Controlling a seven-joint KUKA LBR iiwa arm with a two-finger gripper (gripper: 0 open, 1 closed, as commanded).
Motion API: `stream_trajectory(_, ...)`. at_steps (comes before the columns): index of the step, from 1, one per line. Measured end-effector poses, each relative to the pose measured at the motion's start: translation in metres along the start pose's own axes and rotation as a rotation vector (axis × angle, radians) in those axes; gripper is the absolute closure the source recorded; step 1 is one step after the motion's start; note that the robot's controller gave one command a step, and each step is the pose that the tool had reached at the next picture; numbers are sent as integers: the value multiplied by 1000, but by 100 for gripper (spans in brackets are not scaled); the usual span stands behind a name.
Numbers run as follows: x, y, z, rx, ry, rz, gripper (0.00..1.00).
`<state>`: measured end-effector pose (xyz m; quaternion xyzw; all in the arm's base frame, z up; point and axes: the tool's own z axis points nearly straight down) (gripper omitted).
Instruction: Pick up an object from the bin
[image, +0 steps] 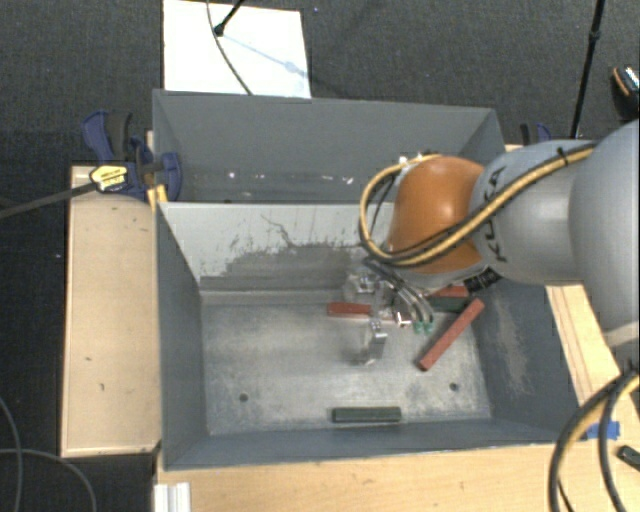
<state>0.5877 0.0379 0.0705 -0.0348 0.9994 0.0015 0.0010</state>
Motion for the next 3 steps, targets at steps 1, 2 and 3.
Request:
stream_trajectory(1,0,-3,0,2,0,11,100)
stream_trajectory(2,38,-52,-115,6,-7,-295,100)
stream_trajectory(3,67,1,-195,3,-4,-607,100)
